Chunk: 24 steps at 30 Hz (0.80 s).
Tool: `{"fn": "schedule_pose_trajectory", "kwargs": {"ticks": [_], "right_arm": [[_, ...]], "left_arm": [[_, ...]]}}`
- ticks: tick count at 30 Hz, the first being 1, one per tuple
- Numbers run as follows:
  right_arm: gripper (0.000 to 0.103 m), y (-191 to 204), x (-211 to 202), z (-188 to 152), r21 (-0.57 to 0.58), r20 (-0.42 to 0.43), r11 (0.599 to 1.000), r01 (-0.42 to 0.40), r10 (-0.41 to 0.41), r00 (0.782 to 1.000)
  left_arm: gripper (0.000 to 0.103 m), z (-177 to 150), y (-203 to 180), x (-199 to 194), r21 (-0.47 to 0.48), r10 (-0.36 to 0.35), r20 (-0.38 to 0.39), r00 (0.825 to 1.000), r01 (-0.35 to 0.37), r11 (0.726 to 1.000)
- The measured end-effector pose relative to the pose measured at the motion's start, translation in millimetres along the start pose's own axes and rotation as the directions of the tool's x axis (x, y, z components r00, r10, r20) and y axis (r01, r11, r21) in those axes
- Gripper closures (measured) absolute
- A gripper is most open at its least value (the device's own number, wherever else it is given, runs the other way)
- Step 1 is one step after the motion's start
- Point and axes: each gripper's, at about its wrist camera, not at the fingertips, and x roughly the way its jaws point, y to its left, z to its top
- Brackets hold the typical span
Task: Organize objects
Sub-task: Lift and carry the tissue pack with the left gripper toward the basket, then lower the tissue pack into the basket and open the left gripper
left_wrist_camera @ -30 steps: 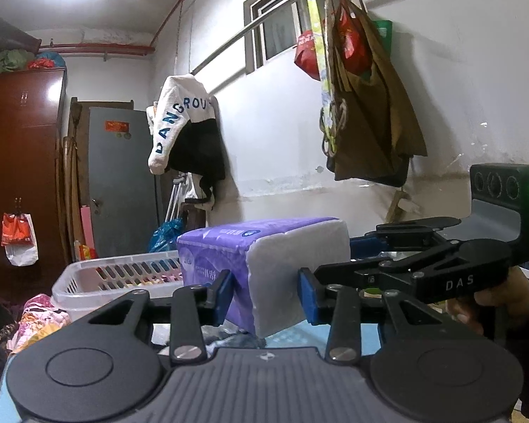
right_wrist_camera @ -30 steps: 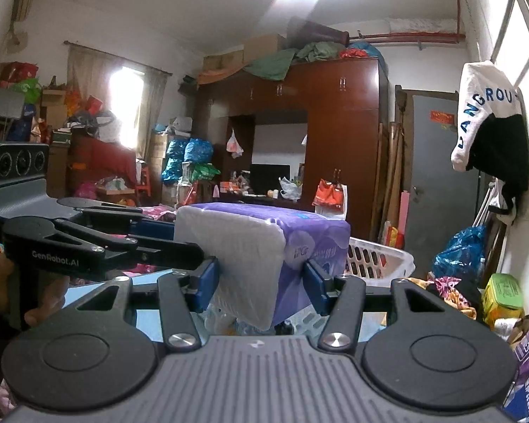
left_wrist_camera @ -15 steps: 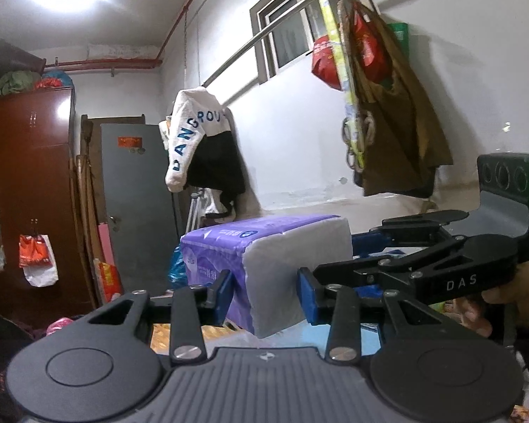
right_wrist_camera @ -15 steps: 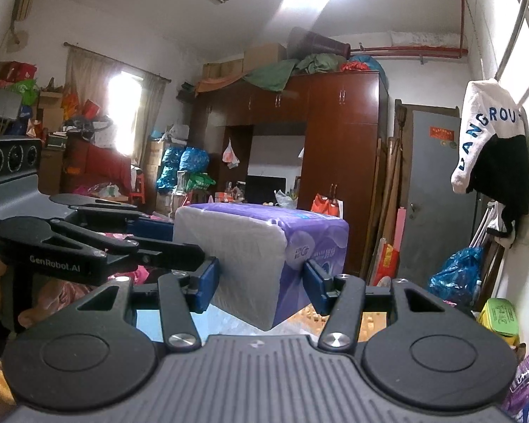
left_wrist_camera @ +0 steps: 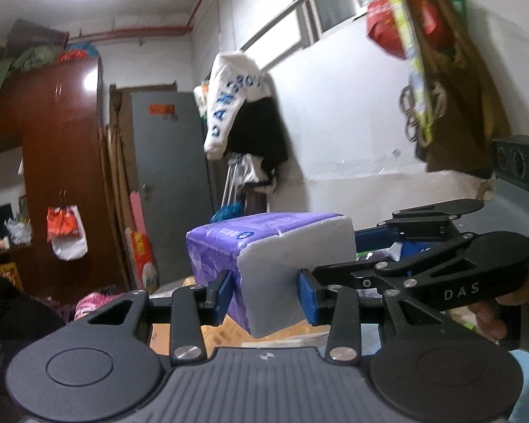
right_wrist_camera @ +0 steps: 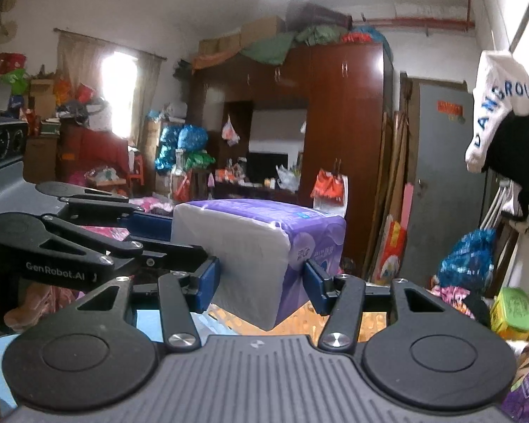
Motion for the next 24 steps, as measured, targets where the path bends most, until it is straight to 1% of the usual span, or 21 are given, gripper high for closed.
{"fn": "schedule_pose_trajectory", "kwargs": {"ticks": [7, 10, 12, 13, 14, 15, 16, 17, 18, 20, 21, 22, 24], "right_arm": [[0.047, 1.4, 19.5, -6.7, -0.017, -0.053, 1.0, 0.021, -0.022, 0.998], [0.048, 0.3, 23.9, -7.4, -0.01, -0.07, 1.0, 0.02, -0.021, 0.997], [0.048, 2.0, 26.7, -7.3, -0.026, -0.081, 0.999, 0.033, -0.035, 0.996], [0.044, 5.0, 27.7, -8.0, -0.048, -0.087, 0.998, 0.044, -0.048, 0.995], [0.037, 9.1, 28.6, -8.7, -0.082, -0.099, 0.995, 0.061, -0.069, 0.993], [0.018, 14.6, 24.8, -11.1, -0.124, -0.102, 0.987, 0.102, -0.115, 0.988], [0.001, 18.4, 20.0, -12.1, -0.155, -0.091, 0.978, 0.14, -0.155, 0.984], [0.0, 22.0, 6.5, -15.2, -0.168, -0.052, 0.971, 0.168, -0.179, 0.982], [0.0, 22.6, -7.0, -17.0, -0.149, -0.031, 0.975, 0.166, -0.173, 0.984], [0.0, 22.1, -40.1, -22.5, -0.07, -0.02, 0.991, 0.115, -0.117, 0.993], [0.0, 23.7, -54.5, -26.3, -0.042, -0.024, 0.993, 0.109, -0.11, 0.994], [0.0, 25.6, -68.8, -31.6, -0.013, -0.032, 0.994, 0.111, -0.112, 0.993], [0.0, 29.5, -94.7, -47.2, 0.031, -0.052, 0.995, 0.092, -0.09, 0.995]], "left_arm": [[0.058, -9.6, 20.9, 26.2, -0.031, 0.027, -0.067, 0.997, -0.029, 0.999], [0.058, -15.1, 27.4, 29.7, -0.049, 0.033, -0.084, 0.996, -0.038, 0.998], [0.058, -18.5, 29.6, 34.5, -0.046, 0.047, -0.094, 0.995, -0.051, 0.998], [0.056, -20.2, 29.2, 37.0, -0.036, 0.064, -0.098, 0.993, -0.068, 0.997], [0.053, -22.8, 27.8, 38.5, -0.021, 0.089, -0.099, 0.991, -0.091, 0.996], [0.047, -24.5, 26.0, 38.4, -0.009, 0.121, -0.093, 0.988, -0.123, 0.992], [0.035, -25.3, 24.2, 35.9, -0.005, 0.146, -0.082, 0.986, -0.147, 0.989], [0.028, -27.8, 22.4, 27.8, -0.015, 0.158, -0.057, 0.986, -0.159, 0.987], [0.019, -30.5, 20.5, 15.5, -0.041, 0.156, -0.027, 0.987, -0.157, 0.987], [0.015, -36.6, 15.0, -10.6, -0.086, 0.139, 0.013, 0.99, -0.137, 0.987], [0.011, -41.0, 11.2, -23.4, -0.105, 0.128, 0.02, 0.992, -0.125, 0.987], [0.008, -45.5, 7.3, -32.2, -0.118, 0.124, 0.012, 0.992, -0.122, 0.985], [0.008, -61.0, -4.9, -52.1, -0.13, 0.114, -0.023, 0.993, -0.116, 0.985]]}}
